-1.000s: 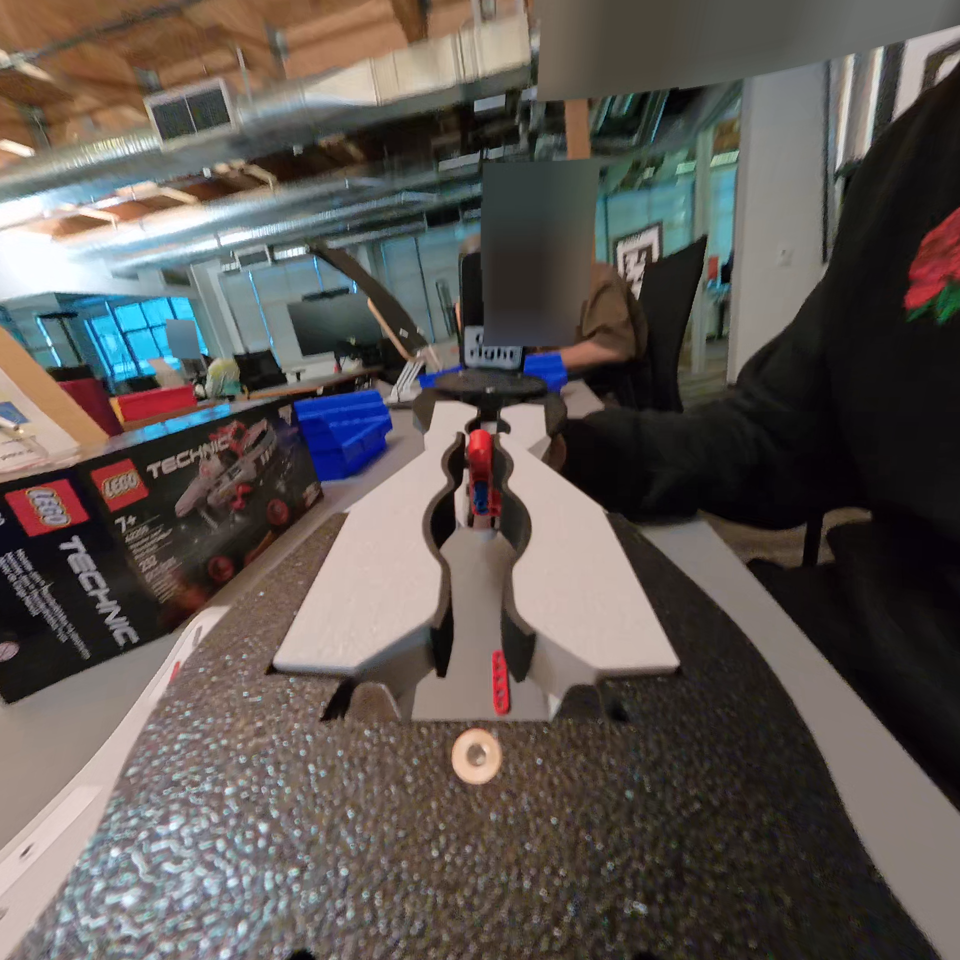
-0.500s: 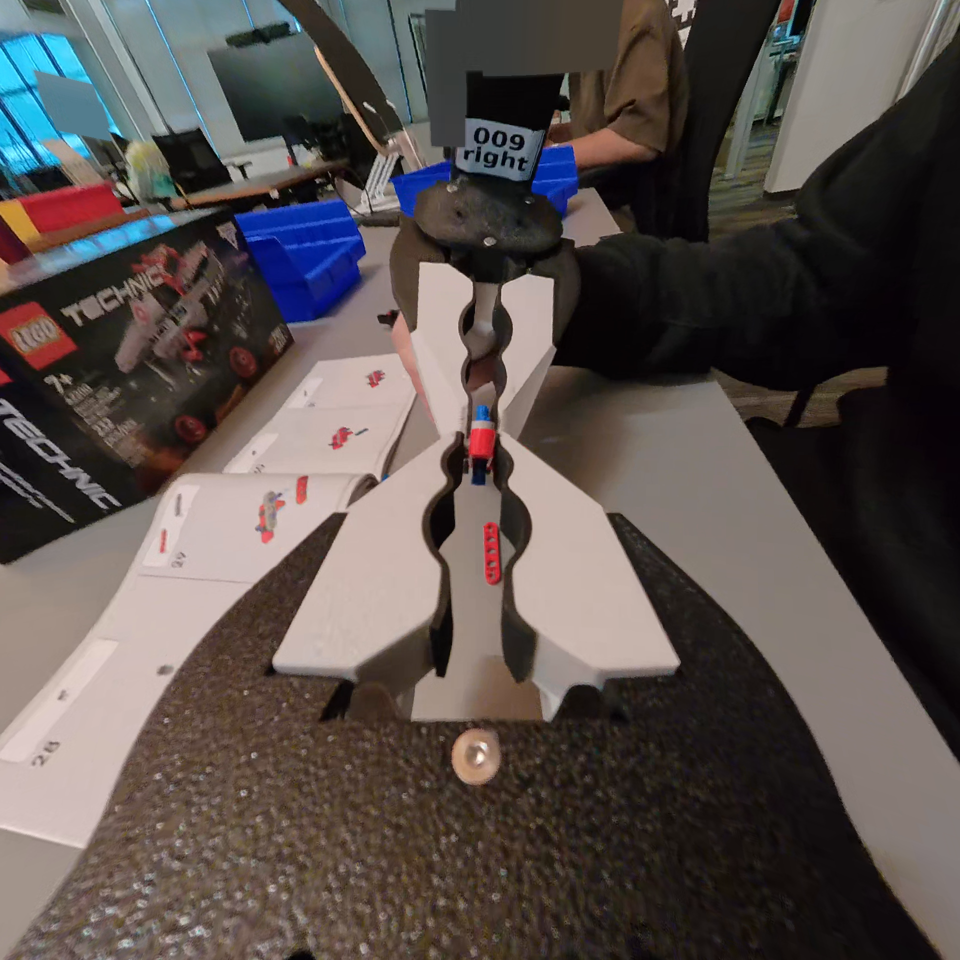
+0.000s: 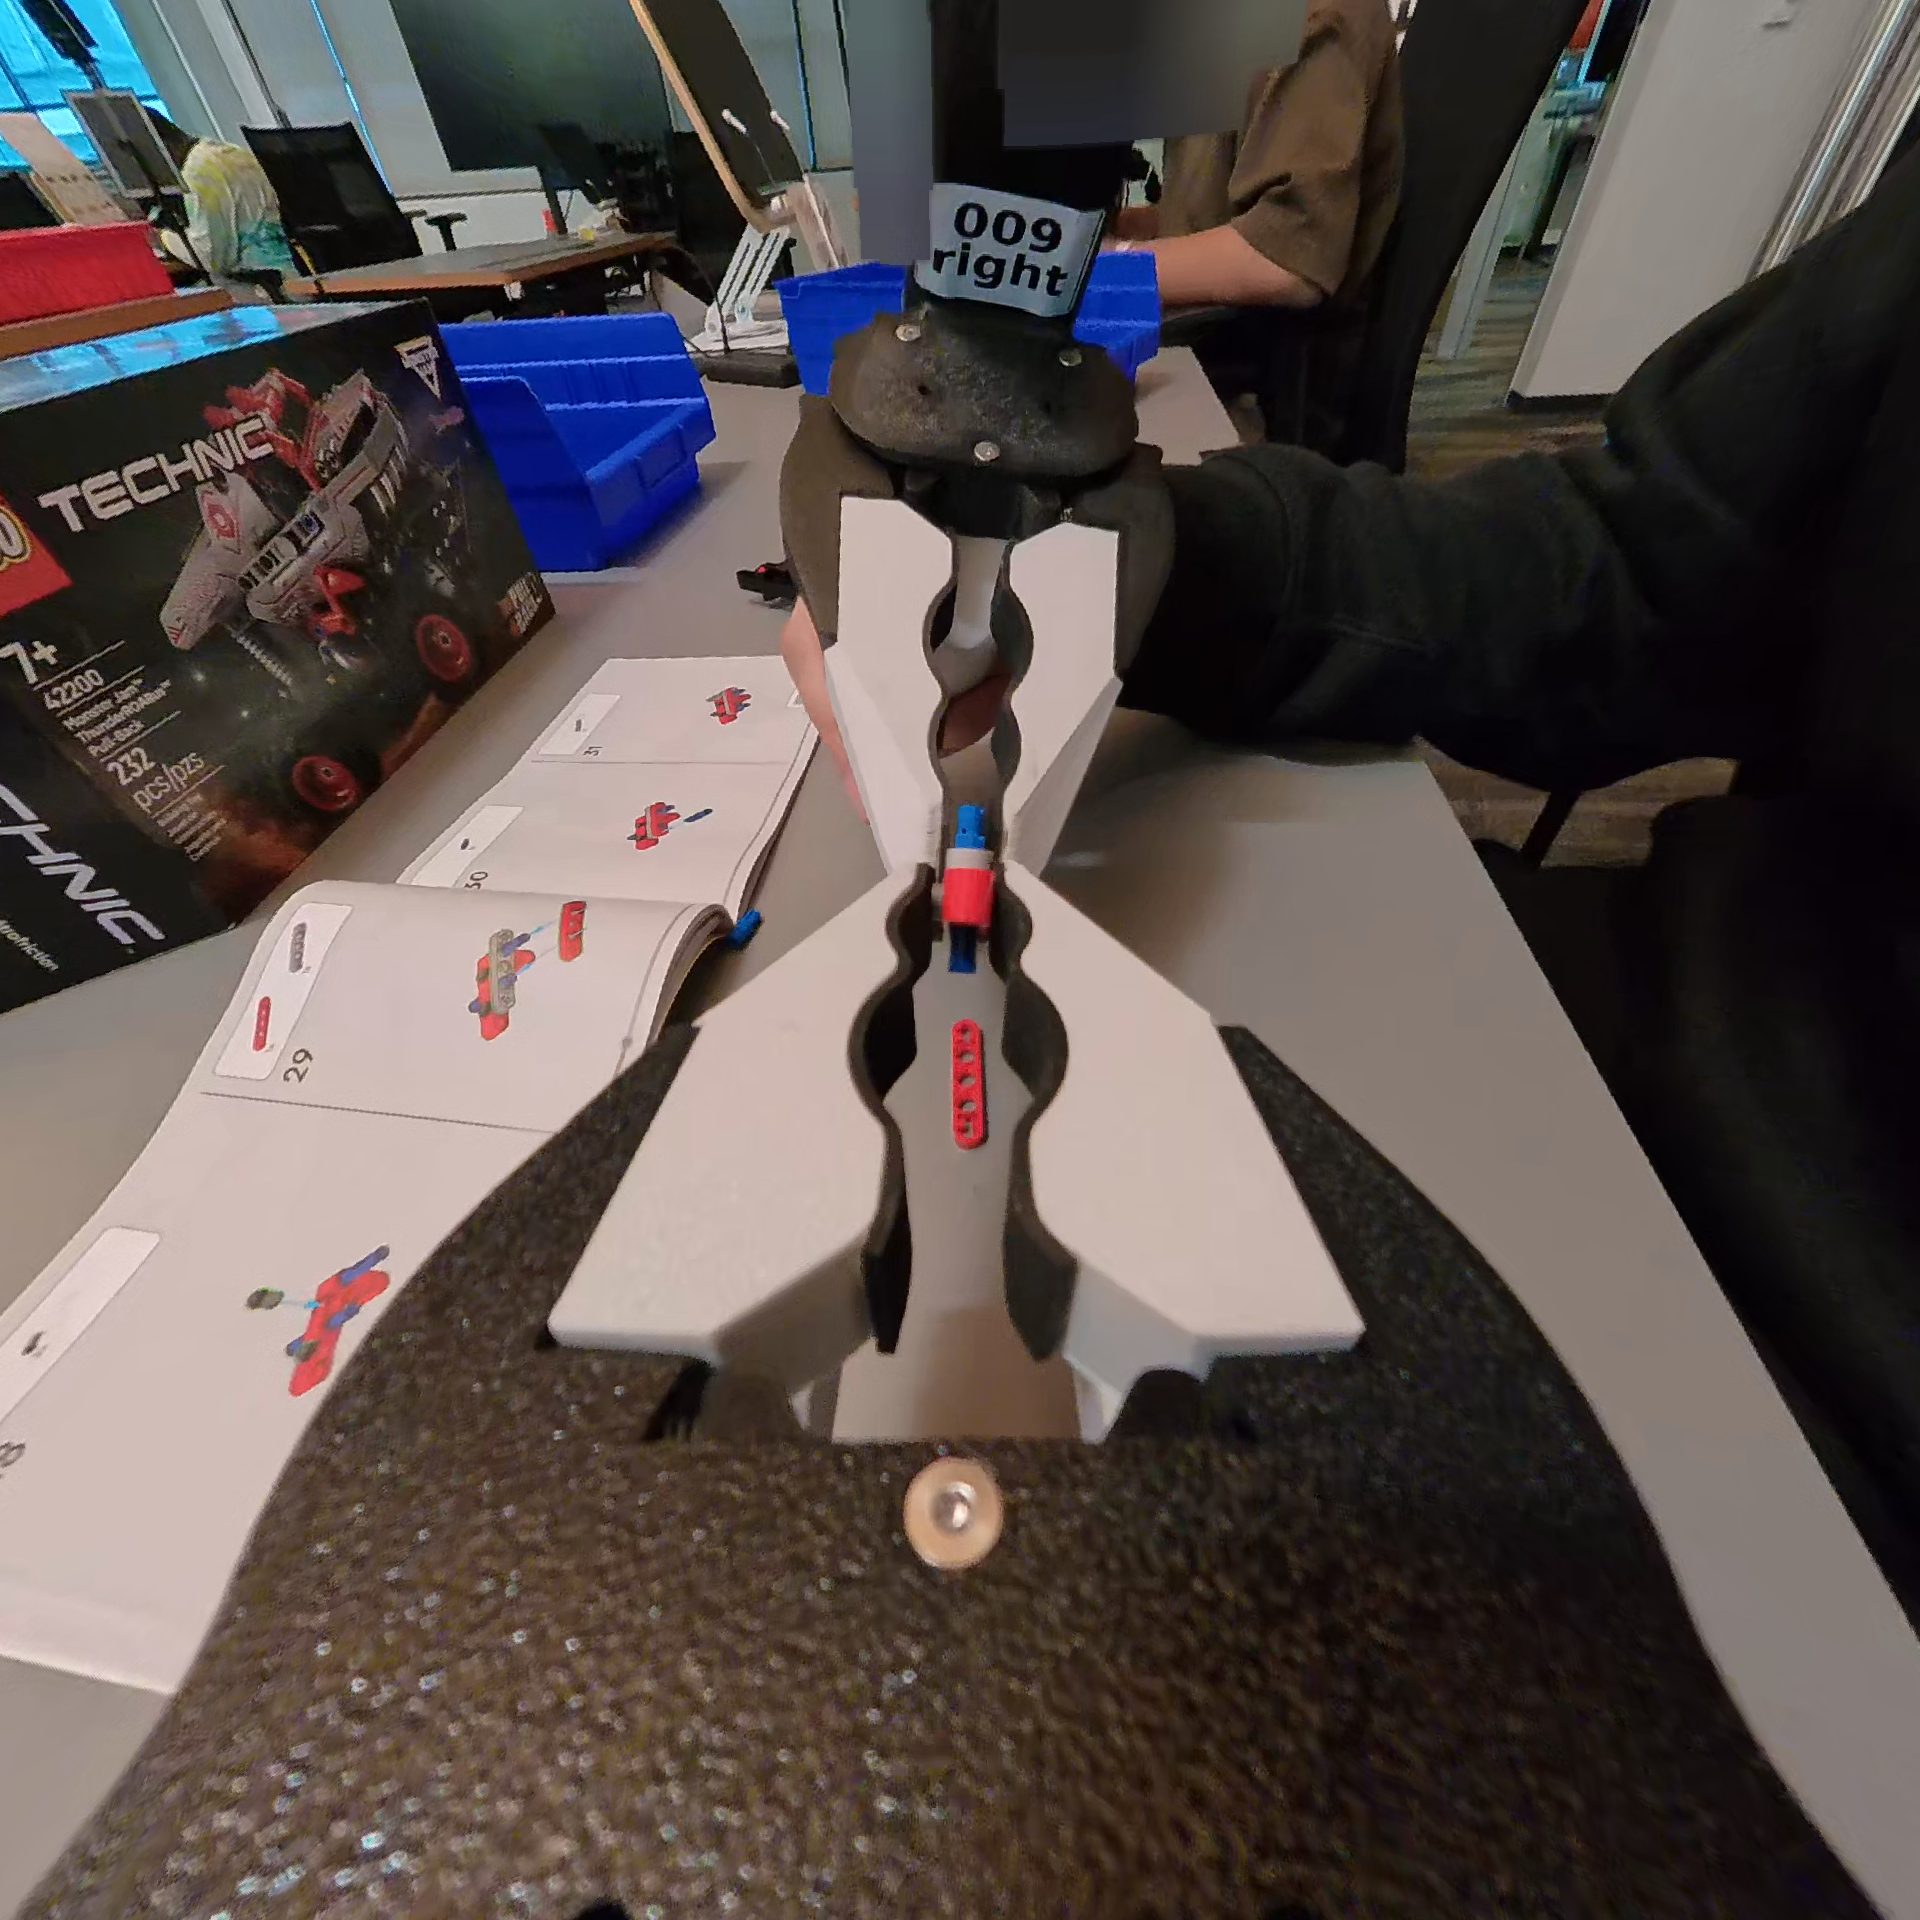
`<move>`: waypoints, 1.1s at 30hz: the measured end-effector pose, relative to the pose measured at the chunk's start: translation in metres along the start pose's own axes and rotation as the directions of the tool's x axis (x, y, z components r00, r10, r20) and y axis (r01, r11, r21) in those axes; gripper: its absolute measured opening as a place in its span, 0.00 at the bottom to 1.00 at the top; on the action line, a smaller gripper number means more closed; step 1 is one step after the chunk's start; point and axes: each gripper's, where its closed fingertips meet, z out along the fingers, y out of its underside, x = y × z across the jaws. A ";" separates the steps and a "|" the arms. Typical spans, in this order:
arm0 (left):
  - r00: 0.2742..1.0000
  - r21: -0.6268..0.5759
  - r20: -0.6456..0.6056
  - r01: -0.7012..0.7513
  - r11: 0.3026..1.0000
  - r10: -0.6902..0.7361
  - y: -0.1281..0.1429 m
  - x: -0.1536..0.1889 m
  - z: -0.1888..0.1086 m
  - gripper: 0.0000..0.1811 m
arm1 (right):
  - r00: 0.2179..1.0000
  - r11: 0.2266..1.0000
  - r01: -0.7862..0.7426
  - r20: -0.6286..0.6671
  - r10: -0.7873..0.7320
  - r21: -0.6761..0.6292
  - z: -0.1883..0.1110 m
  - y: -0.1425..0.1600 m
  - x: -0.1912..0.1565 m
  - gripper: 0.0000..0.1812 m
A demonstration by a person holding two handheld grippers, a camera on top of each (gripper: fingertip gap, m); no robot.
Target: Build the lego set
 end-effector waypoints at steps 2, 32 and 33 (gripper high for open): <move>0.998 -0.018 0.034 -0.048 0.999 0.049 0.002 -0.004 -0.001 0.04 | 0.999 0.999 -0.033 0.005 0.033 -0.017 0.001 0.005 0.001 0.05; 0.990 -0.050 0.120 0.082 0.995 -0.075 0.014 -0.029 -0.020 0.04 | 0.998 0.948 -0.048 0.029 0.060 -0.314 0.019 0.060 -0.007 0.06; 0.990 -0.051 0.121 0.085 0.995 -0.079 0.015 -0.030 -0.020 0.04 | 0.996 0.949 -0.059 0.041 0.075 -0.310 0.021 0.060 -0.009 0.03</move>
